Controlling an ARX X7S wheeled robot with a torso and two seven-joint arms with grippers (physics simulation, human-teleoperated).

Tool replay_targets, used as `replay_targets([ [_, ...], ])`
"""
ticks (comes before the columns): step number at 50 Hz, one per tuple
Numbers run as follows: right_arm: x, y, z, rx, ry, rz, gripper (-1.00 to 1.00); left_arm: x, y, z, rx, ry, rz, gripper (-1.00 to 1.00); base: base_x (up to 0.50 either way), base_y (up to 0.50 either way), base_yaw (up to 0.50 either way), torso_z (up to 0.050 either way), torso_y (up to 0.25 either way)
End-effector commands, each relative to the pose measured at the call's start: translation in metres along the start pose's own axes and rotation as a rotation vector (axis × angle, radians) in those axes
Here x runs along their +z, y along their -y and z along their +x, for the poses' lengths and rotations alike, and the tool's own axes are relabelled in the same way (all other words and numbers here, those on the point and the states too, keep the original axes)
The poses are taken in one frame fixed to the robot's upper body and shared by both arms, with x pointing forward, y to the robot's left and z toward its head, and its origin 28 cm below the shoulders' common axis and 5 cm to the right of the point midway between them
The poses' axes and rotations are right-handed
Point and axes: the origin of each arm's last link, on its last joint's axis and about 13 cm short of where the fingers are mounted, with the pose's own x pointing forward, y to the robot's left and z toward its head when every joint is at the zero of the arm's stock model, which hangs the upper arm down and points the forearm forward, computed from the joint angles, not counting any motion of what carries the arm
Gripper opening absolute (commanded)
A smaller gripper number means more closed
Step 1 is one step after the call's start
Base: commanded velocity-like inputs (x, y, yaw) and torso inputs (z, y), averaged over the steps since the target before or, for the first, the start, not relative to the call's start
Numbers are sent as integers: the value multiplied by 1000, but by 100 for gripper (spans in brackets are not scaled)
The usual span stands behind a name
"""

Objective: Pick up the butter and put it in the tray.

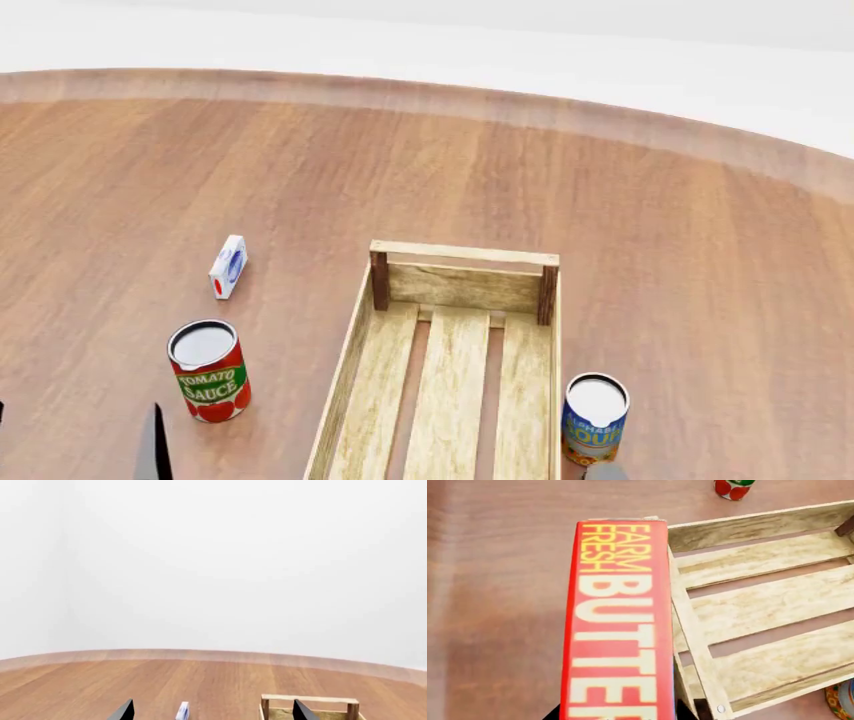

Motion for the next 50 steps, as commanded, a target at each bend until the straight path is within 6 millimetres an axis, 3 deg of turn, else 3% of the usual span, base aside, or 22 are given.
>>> replay_targets([
  [1, 35, 7, -25, -66, 209, -73, -100, 4, -3, 3, 14, 30, 6, 100, 0, 0, 0, 0, 0],
  [12, 51, 18, -39, -200, 284, -111, -100, 2, -2, 4, 13, 29, 6, 100, 0, 0, 0, 0, 1],
  [23, 59, 28, -36, -358, 293, -120, -100, 2, -3, 3, 14, 31, 4, 100, 0, 0, 0, 0, 0],
  [29, 68, 41, -32, -573, 264, -112, -100, 3, -3, 3, 14, 31, 3, 100, 0, 0, 0, 0, 2],
  [30, 67, 45, -30, -610, 186, -61, -100, 3, -3, 3, 14, 31, 3, 100, 0, 0, 0, 0, 0],
  [39, 89, 59, -10, -816, 262, 30, -100, 4, -4, 4, 16, 32, 0, 100, 0, 0, 0, 0, 1],
  [44, 95, 64, 8, -819, 330, 59, -100, 5, -4, 4, 16, 34, -4, 100, 0, 0, 0, 0, 2],
  [50, 105, 79, 33, -823, 440, 222, -100, 7, -4, 4, 17, 35, -6, 100, 0, 0, 0, 0, 0],
])
